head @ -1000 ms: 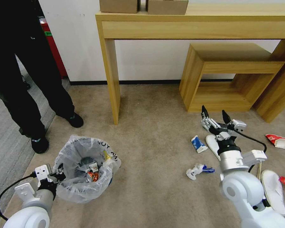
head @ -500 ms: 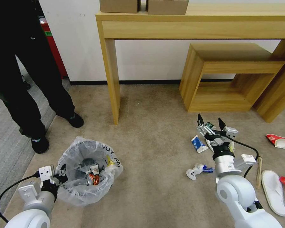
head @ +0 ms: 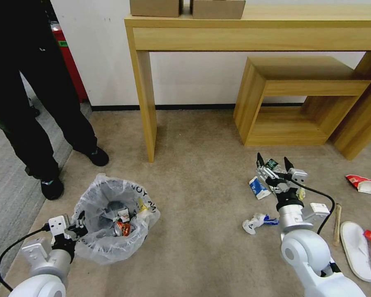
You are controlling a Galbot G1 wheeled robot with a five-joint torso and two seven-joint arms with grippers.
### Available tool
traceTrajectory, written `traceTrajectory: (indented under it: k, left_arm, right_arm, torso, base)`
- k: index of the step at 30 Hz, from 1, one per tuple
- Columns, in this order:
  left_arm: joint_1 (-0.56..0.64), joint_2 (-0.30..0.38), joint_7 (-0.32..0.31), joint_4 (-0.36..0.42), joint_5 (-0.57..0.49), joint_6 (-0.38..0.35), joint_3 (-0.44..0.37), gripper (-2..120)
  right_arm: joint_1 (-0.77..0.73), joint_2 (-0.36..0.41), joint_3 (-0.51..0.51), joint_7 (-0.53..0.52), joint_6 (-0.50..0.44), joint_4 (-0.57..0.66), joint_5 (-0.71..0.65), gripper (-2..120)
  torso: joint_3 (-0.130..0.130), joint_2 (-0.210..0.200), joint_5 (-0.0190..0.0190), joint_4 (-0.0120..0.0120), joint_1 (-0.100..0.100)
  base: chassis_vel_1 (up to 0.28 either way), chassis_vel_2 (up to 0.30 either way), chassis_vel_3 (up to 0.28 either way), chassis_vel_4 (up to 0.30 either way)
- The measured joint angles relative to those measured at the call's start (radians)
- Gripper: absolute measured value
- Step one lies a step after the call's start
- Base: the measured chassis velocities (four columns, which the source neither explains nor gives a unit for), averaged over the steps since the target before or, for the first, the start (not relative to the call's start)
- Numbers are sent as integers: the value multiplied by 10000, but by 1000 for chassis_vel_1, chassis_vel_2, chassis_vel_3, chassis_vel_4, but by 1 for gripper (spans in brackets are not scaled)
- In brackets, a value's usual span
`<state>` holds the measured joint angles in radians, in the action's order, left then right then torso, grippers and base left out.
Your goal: Pick up the trash bin and place the garbage on the floor into it.
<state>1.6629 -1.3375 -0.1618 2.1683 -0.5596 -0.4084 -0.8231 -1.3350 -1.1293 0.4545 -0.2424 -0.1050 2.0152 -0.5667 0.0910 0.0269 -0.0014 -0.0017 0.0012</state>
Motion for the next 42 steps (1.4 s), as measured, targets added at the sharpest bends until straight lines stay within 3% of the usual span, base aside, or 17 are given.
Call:
traceTrajectory:
  k: [18, 42]
  left_arm:
    - [126, -57, 9, -44, 15, 166, -48, 1]
    - [63, -106, 13, -137, -2, 166, -35, 1]
  right_arm:
    - [-26, -24, -99, 45, -175, -197, 248, 100]
    - [-70, -12, -32, 103, -398, -316, 268, 100]
  torso:
    - [0, -1, 0, 1, 0]
    - [0, 0, 0, 0, 1]
  base:
    - [-6, -5, -8, -4]
    - [-103, -97, -102, -99]
